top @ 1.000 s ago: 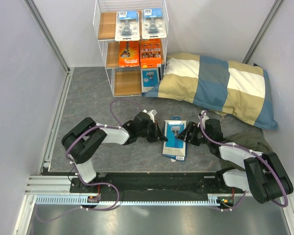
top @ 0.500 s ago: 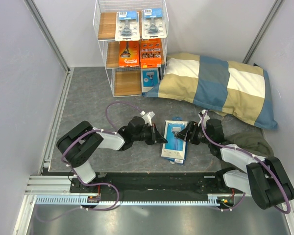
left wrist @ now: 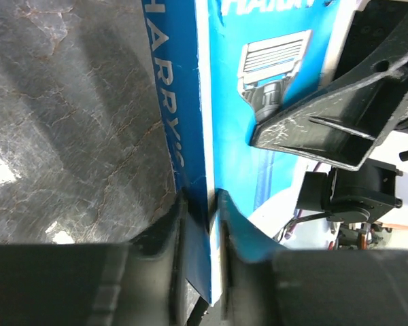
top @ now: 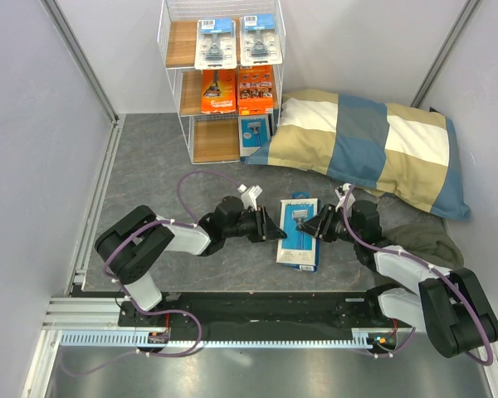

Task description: Place and organize the shaving razors onto the shelf

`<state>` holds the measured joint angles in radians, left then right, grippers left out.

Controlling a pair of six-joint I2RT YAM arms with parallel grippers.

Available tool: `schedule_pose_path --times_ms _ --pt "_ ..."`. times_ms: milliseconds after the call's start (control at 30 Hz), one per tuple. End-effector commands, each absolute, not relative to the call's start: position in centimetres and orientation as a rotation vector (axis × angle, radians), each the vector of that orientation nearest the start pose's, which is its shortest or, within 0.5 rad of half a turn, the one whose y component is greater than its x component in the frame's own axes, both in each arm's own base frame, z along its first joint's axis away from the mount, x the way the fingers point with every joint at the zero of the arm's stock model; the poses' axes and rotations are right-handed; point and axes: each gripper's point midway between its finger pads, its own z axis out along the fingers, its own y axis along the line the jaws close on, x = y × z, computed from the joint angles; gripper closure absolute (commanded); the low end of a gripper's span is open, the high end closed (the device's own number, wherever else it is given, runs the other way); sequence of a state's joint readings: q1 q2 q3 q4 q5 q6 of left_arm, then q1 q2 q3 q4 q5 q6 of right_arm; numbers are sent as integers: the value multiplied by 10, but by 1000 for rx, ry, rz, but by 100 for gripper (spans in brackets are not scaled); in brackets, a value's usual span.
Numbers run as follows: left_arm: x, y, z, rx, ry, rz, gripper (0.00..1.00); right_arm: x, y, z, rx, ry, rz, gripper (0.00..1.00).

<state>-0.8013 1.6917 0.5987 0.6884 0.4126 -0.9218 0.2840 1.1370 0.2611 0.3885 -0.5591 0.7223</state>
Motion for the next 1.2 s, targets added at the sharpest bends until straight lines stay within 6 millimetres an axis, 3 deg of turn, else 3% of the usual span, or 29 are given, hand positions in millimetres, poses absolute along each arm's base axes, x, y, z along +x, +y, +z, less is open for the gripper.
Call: schedule_pose_path --times_ms 0,33,67,133,167,367,667,800,933,1000,1167 --pt "220 -374 119 227 2117 -1510 41 242 191 89 80 2134 1175 61" --pt "223 -370 118 220 2129 -1465 31 243 191 91 81 2127 1176 63" --pt "224 -367 118 219 2136 -1439 15 244 192 94 84 2114 1181 65" --pt "231 -357 121 201 2139 -1349 2 247 191 99 90 2095 1184 68" --pt "233 -354 122 197 2142 -1317 0 250 191 103 98 2081 1191 69" --pt "251 -321 135 148 2129 -1115 0 266 192 125 108 2010 1206 70" --pt "259 -292 147 83 2105 -1096 0 300 174 172 184 1865 1209 70" --pt "257 -294 153 76 2084 -1150 0 310 169 201 226 1755 1244 71" --pt "253 -298 166 44 2004 -1249 0 308 163 229 351 1584 1368 71" --pt "252 -303 183 25 1927 -1334 0 307 158 239 379 1504 1390 72" --pt "246 -316 196 48 1869 -1472 2 309 152 251 442 1431 1426 73"
